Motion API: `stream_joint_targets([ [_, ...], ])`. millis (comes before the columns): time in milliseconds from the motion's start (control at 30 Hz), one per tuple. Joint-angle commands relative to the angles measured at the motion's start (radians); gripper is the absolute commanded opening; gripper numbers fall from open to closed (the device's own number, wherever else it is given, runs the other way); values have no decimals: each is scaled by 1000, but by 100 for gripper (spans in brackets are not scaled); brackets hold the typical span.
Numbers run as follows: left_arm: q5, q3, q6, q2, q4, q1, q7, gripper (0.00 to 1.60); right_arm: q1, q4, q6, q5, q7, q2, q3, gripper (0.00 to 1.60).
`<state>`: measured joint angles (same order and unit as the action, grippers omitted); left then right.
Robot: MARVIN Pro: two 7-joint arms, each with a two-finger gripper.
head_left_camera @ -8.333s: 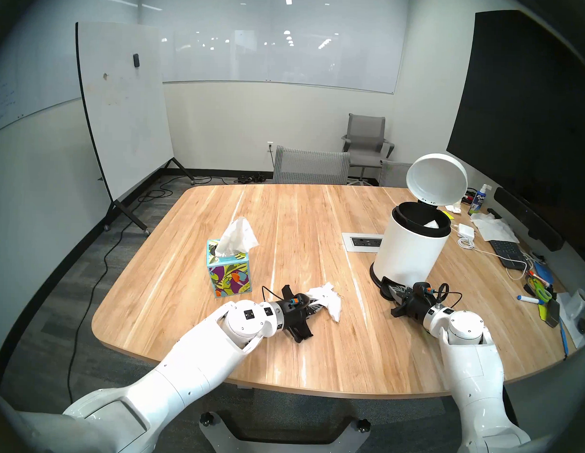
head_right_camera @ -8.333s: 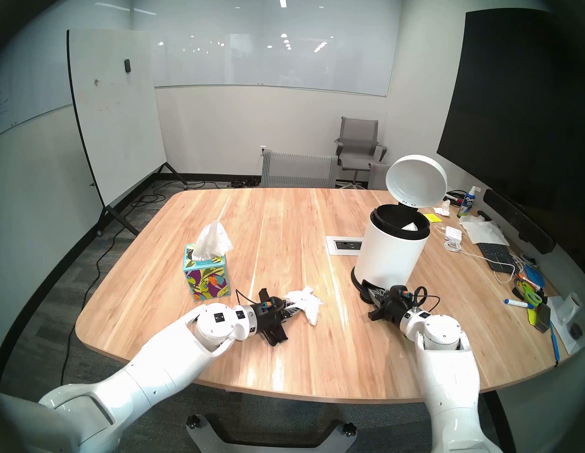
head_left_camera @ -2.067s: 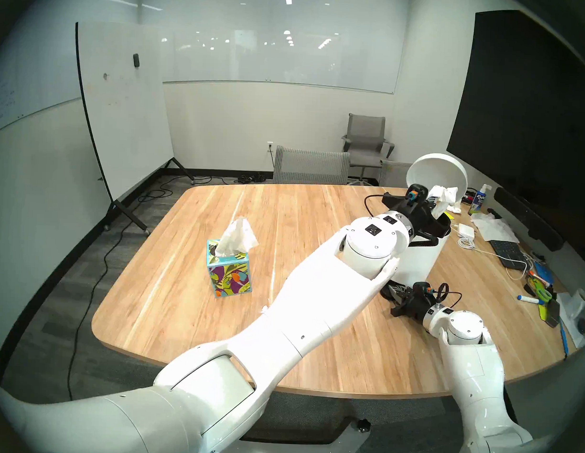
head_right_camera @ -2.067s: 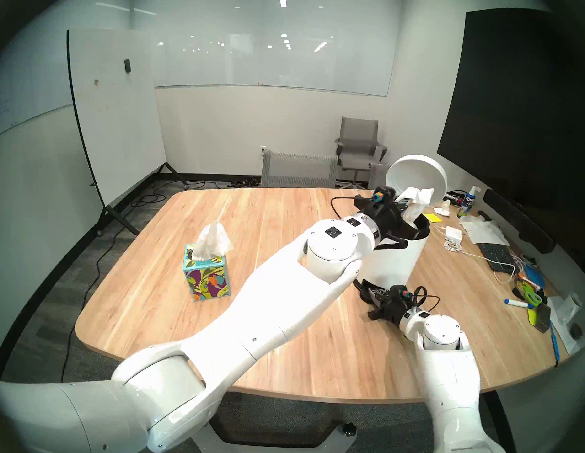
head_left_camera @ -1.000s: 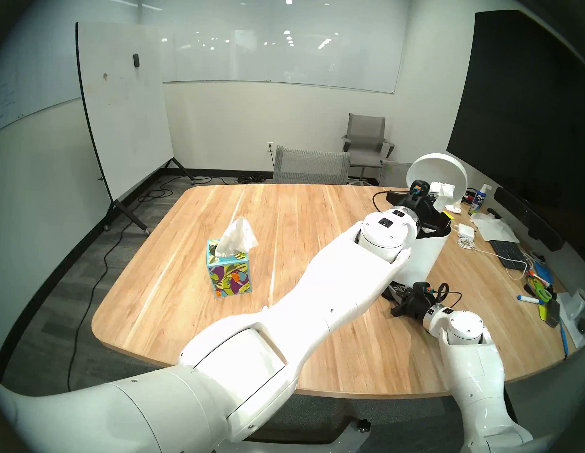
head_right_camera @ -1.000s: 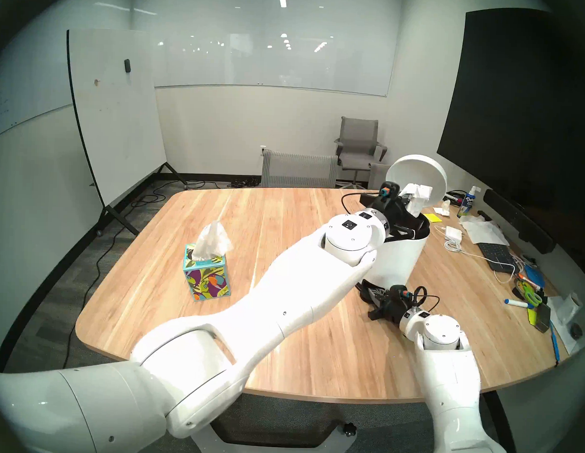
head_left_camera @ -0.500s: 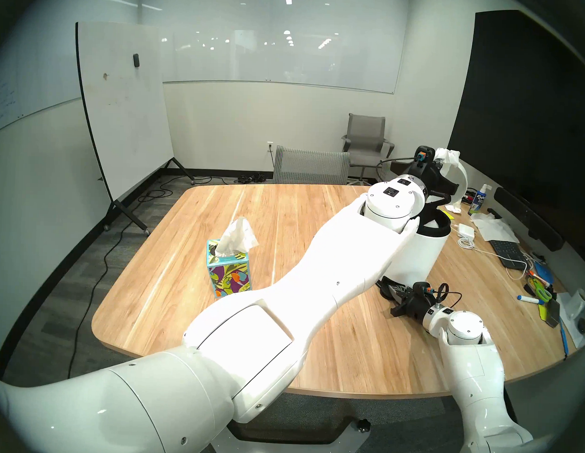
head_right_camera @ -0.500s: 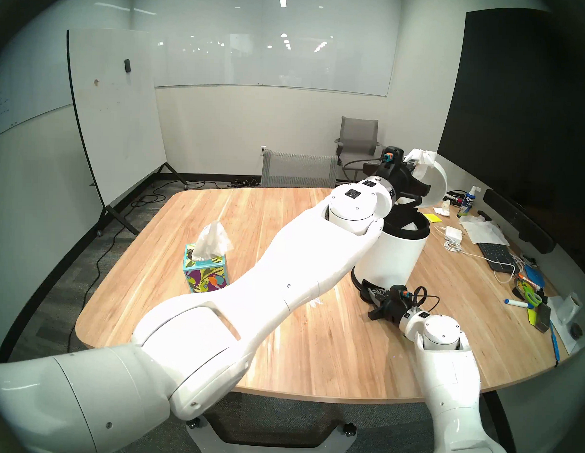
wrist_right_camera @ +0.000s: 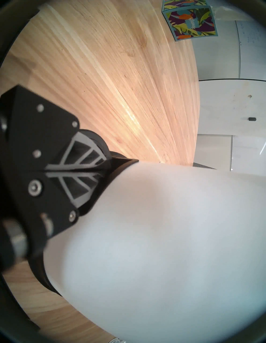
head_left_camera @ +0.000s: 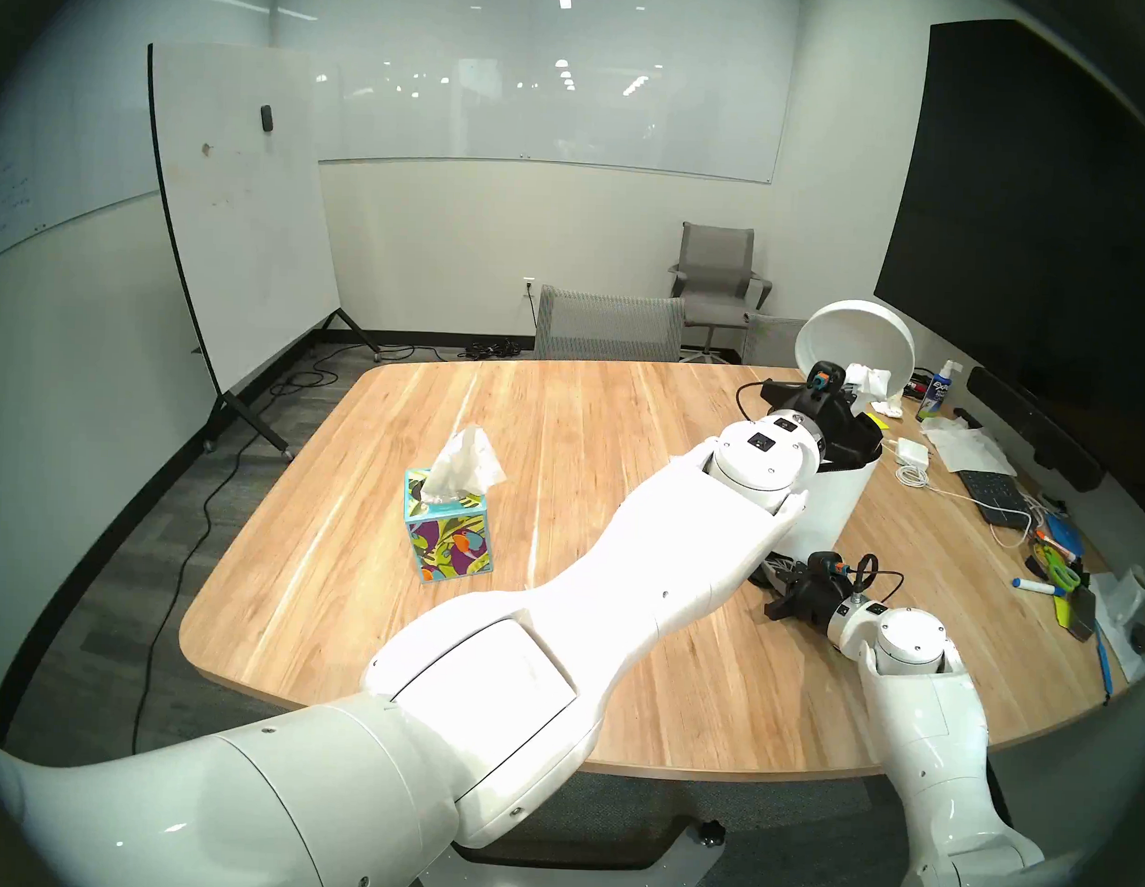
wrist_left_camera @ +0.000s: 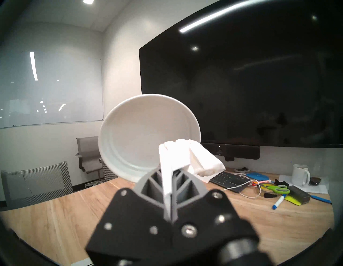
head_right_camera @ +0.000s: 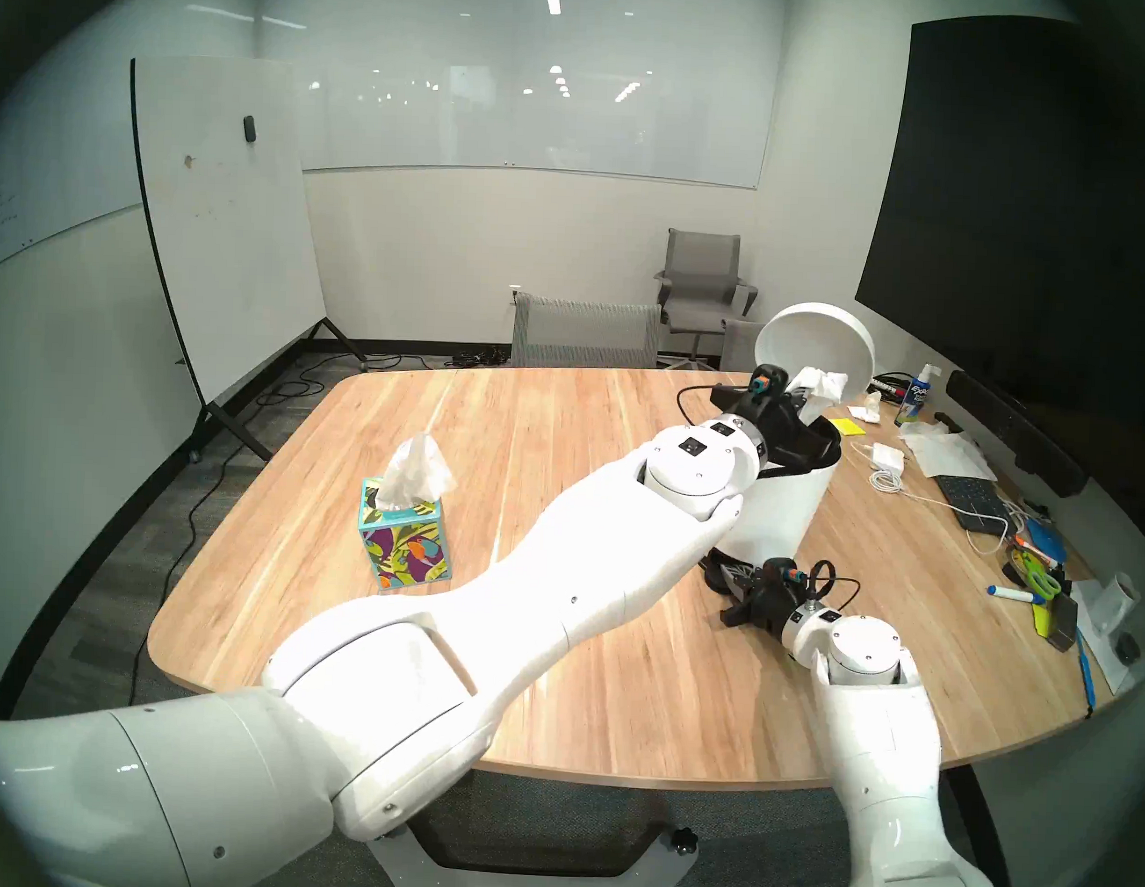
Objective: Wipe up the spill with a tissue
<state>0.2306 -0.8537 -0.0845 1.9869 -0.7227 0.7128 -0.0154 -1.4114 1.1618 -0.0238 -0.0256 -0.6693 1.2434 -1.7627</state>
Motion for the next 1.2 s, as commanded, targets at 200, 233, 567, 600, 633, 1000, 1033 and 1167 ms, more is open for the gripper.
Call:
stream_joint_targets([
  [200,-1,6,-71,20,87,-23,18,0,-56,-77,55,-33,5,0,27,0],
  [233,-1,7,-74,20,93,-25,19,0,-56,-76,55,-33,5,0,27,0],
  [567,-2,18,-96,20,129,-50,31,0,-57,-75,52,-30,5,0,27,0],
  [600,-2,20,-97,20,131,-53,31,0,-57,-75,52,-30,5,0,27,0],
  [633,-1,25,-101,20,134,-56,26,0,-58,-75,51,-29,5,0,27,0],
  [1000,16,56,-117,20,129,-67,42,160,-58,-74,51,-27,6,-1,28,0],
  [1033,17,56,-118,20,128,-70,44,160,-58,-74,51,-27,6,-1,28,0],
  [1167,28,58,-114,20,124,-88,51,160,-59,-73,49,-25,6,-1,27,0],
])
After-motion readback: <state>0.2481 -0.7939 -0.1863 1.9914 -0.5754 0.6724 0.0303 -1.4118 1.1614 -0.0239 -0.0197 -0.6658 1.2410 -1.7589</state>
